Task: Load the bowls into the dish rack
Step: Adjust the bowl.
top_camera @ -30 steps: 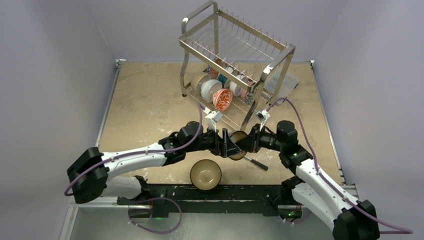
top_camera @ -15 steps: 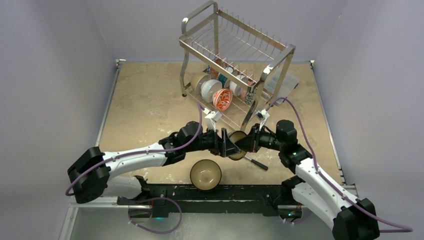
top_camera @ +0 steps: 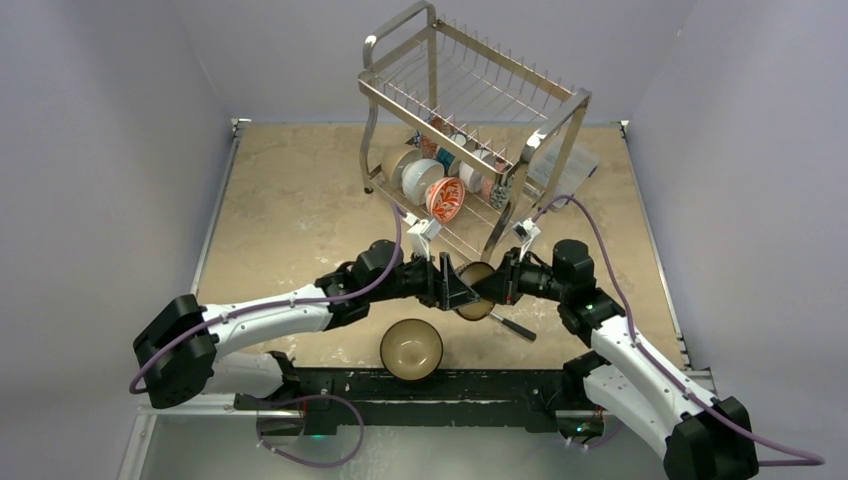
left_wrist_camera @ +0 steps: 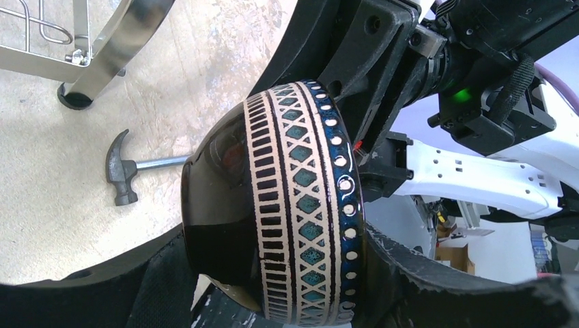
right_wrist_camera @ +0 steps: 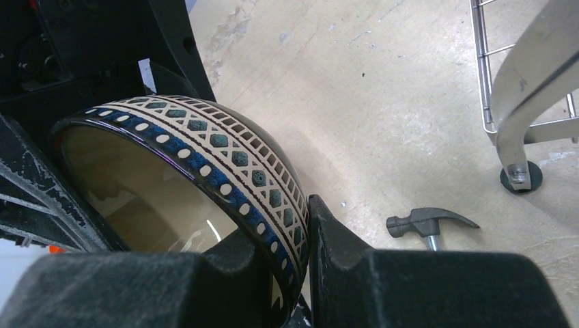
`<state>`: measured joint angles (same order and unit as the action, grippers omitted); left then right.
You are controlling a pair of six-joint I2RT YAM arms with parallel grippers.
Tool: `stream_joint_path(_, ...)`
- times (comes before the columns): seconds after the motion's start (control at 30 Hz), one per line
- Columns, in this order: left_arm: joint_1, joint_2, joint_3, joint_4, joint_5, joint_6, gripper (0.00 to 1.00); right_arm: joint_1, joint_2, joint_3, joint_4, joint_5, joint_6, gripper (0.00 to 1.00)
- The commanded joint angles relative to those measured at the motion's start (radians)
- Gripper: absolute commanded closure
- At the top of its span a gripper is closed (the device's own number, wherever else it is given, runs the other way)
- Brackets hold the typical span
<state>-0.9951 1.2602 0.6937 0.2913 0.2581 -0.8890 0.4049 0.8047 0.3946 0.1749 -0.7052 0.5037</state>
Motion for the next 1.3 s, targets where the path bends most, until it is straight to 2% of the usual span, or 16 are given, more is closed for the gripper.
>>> stream_joint_path(0.0, -0.003, 0.026, 0.049, 0.075, 0.04, -0.005, 0.36, 0.001, -0.01, 0.067, 0.082, -0.041, 0.002, 0.98)
stream_joint_path(0.07, -0.002, 0.032, 0.052, 0.082, 0.038, 0.002, 0.37, 0.001, -0.006, 0.066, 0.084, -0.043, 0.0, 0.96)
stream_joint_path(0.13, -0.003, 0.032, 0.053, 0.09, 0.032, 0.004, 0.46, 0.001, -0.003, 0.064, 0.085, -0.046, -0.001, 0.95)
stream_joint_path(0.2, -0.003, 0.028, 0.053, 0.085, 0.017, 0.0, 0.66, 0.001, 0.0, 0.065, 0.078, -0.042, -0.003, 0.87)
stream_joint_path(0.3, -0.001, 0.021, 0.05, 0.068, 0.003, 0.004, 0.82, 0.001, -0.005, 0.064, 0.08, -0.027, -0.002, 0.76)
stream_joint_path(0.37, 0.001, 0.013, 0.043, 0.052, -0.016, 0.001, 1.0, 0.0, -0.011, 0.064, 0.078, -0.016, 0.001, 0.64)
stream_joint_path(0.47, 0.009, -0.001, 0.021, 0.06, -0.031, -0.018, 1.0, 0.0, -0.019, 0.07, 0.065, 0.007, -0.001, 0.5)
stream_joint_path(0.67, 0.049, -0.035, -0.011, 0.044, -0.08, -0.037, 1.0, 0.0, -0.027, 0.085, 0.024, 0.059, -0.014, 0.33)
stream_joint_path(0.93, 0.093, -0.036, -0.02, 0.05, -0.086, -0.052, 1.0, 0.001, -0.011, 0.11, -0.049, 0.139, -0.05, 0.33)
stream_joint_path(1.27, 0.164, 0.026, 0.042, 0.033, -0.167, -0.016, 1.0, 0.0, -0.092, 0.182, -0.24, 0.369, -0.05, 0.23)
